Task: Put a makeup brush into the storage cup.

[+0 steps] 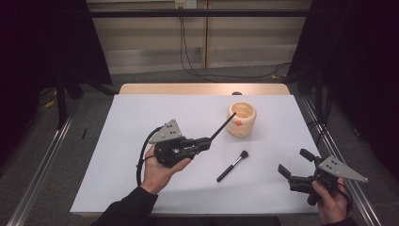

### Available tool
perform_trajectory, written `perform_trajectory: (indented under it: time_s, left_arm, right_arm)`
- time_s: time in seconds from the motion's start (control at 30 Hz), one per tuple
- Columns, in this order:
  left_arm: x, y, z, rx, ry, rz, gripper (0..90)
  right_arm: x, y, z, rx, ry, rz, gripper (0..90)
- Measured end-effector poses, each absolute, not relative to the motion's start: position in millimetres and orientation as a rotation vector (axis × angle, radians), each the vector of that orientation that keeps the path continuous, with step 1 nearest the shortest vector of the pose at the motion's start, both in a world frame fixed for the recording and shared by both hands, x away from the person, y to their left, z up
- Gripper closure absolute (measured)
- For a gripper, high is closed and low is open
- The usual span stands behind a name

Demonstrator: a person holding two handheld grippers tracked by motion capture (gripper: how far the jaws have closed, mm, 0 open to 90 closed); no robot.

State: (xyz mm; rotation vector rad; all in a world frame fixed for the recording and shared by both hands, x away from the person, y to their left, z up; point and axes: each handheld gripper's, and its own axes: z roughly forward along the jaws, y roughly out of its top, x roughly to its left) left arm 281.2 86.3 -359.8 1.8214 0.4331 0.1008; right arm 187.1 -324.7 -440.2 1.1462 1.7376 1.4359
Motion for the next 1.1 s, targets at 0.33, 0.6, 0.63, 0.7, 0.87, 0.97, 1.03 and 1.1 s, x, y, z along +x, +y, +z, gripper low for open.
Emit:
perform_trajectory:
  time_s: [0.33,0.6,0.63,0.7,0.87,0.97,1.03,1.1]
  left_arm:
    - [284,79,-361,1.914,0.423,0.045,83.7]
    - [286,74,-360,2.020,0.428,0.013,83.7]
    - [286,73,-360,2.044,0.431,0.023,83.7]
    - [288,72,-361,2.060,0.429,0.013,83.7]
    - [287,70,-360,2.104,0.413,0.017,83.7]
    - [286,67,-358,2.155,0.401,0.033,83.7]
    - [286,66,-358,2.177,0.378,0.033,83.7]
    - [286,66,-360,2.195,0.367,0.020,83.7]
  right_arm:
    - [187,-324,-440,1.149,1.740,1.435,0.0]
    - [187,-324,-440,1.149,1.739,1.430,0.0]
    - [187,-324,-440,1.151,1.743,1.433,0.0]
    - [187,-324,-440,1.155,1.739,1.435,0.0]
    - [187,-324,-440,1.155,1.741,1.435,0.0]
    - [187,-324,-440,1.155,1.742,1.435,0.0]
    - [187,-324,-440,1.146,1.752,1.436,0.0]
    - [187,-325,-440,1.144,1.753,1.434,0.0]
